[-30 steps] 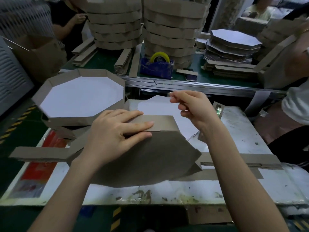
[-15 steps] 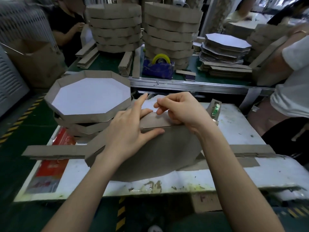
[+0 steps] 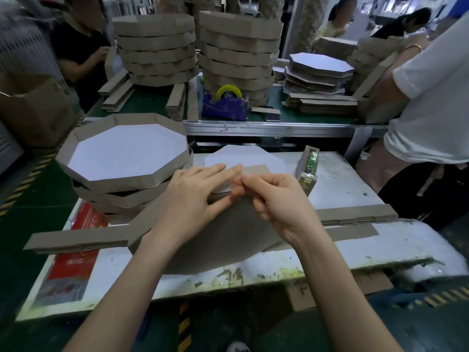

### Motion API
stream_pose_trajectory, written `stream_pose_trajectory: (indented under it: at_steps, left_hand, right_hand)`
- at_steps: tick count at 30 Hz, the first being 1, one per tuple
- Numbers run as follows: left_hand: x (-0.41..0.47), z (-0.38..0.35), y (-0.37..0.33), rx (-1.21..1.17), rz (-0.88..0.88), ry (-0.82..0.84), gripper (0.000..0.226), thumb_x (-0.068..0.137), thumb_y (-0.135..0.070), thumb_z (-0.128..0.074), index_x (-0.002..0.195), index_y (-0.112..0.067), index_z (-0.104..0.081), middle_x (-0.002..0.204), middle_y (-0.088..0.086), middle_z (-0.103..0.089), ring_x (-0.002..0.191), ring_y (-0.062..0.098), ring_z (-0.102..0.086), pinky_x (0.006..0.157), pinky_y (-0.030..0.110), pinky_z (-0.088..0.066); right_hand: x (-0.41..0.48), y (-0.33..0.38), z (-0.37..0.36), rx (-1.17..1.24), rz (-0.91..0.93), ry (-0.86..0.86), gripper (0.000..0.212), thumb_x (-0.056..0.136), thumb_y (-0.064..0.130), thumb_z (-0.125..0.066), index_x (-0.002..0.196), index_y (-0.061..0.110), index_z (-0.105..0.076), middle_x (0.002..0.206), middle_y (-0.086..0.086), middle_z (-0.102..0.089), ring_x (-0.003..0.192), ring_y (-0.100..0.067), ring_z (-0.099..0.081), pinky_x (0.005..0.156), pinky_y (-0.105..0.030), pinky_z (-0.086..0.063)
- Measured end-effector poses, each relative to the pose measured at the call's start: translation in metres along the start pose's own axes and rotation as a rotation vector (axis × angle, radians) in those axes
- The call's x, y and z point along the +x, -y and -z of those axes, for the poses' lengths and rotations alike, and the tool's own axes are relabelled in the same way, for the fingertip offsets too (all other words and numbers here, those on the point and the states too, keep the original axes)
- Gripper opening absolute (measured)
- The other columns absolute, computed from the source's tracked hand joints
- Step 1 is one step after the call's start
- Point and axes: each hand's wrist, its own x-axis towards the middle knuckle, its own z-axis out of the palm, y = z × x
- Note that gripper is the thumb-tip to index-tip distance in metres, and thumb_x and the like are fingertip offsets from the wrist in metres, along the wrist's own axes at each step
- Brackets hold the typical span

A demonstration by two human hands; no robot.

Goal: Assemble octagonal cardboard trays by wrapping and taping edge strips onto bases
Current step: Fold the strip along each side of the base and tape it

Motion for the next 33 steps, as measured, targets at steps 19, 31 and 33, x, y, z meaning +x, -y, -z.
stream_pose_trajectory:
  at_steps: [19,31,33]
  left_hand:
    - [0.011,0.003,0.010,-0.048,0.040,0.136,0.049,0.089,-0.040,-0.066,0.135,-0.037,-0.054,0.141,-0.004,-0.052,0.127,0.021,-0.045,0.103,0.041,-0.032]
    - [0.021,0.005,0.017,-0.088,0.078,0.151,0.050,0.088,-0.039,-0.066,0.136,-0.037,-0.052,0.142,-0.005,-0.051,0.129,0.018,-0.043,0.105,0.044,-0.034]
    - [0.022,0.005,0.017,-0.099,0.078,0.155,0.050,0.088,-0.038,-0.066,0.136,-0.036,-0.053,0.142,-0.005,-0.051,0.129,0.019,-0.044,0.105,0.046,-0.035]
  right_hand:
    - [-0.003,-0.040,0.003,0.130,-0.111,-0.001,0.012,0.088,0.023,-0.073,0.091,0.014,-0.081,0.076,-0.006,-0.073,0.040,-0.002,-0.034,0.037,-0.013,-0.028]
    - [0.005,-0.036,0.001,0.123,-0.125,0.010,0.024,0.091,0.022,-0.070,0.110,0.008,-0.072,0.078,-0.003,-0.075,0.040,-0.002,-0.033,0.039,-0.013,-0.029]
    - [0.004,-0.035,0.001,0.079,-0.094,-0.006,0.023,0.092,0.023,-0.070,0.110,0.009,-0.073,0.079,-0.003,-0.075,0.041,-0.002,-0.034,0.040,-0.013,-0.031]
